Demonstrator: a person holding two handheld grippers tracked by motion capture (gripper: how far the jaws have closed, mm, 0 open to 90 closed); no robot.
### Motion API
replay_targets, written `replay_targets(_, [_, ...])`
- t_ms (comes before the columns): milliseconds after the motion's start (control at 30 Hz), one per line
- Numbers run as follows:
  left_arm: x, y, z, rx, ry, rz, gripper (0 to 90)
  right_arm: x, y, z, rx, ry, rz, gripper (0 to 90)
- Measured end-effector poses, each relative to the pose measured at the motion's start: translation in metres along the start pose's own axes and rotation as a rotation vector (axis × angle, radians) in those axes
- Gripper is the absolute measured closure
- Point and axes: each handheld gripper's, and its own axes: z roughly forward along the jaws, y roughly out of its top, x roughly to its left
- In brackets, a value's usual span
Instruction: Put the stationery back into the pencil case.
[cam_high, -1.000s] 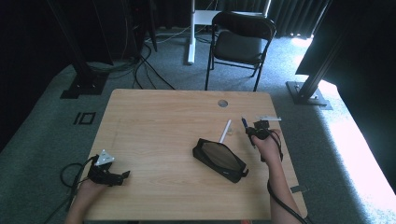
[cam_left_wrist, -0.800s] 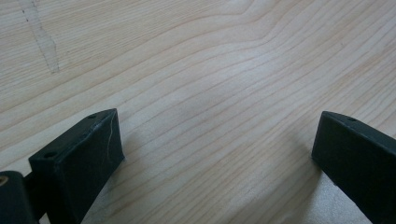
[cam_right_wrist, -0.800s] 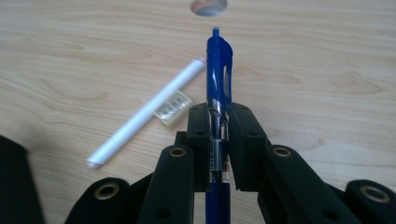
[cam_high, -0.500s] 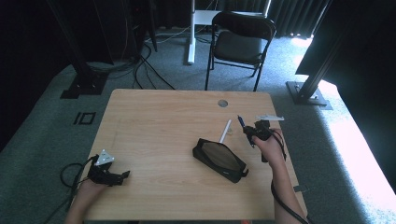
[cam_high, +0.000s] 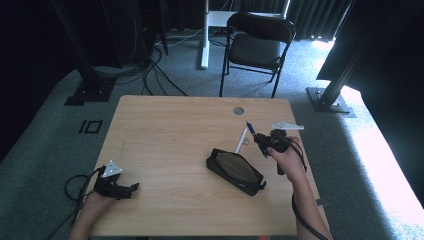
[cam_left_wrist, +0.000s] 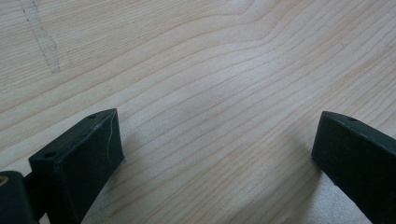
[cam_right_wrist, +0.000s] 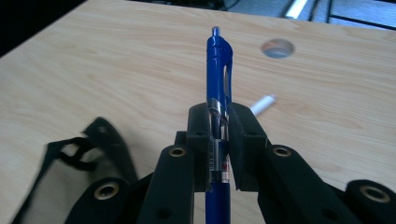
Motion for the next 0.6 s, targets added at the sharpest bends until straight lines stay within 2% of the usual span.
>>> replay_targets(100, [0.0,0.0,0.0,0.0,0.0,0.0,2.2,0.009,0.001,-0.003,0.005,0.039,-0.036,79.5])
replay_targets(267, [0.0,0.0,0.0,0.0,0.001,0.0,2.1,0.023,0.002,-0.005,0.014,0.101,-0.068,79.5])
replay_targets(600, [0.0,0.0,0.0,0.0,0.0,0.0,2.1,0.043,0.0,-0.004,0.037,0.17,-0.117,79.5])
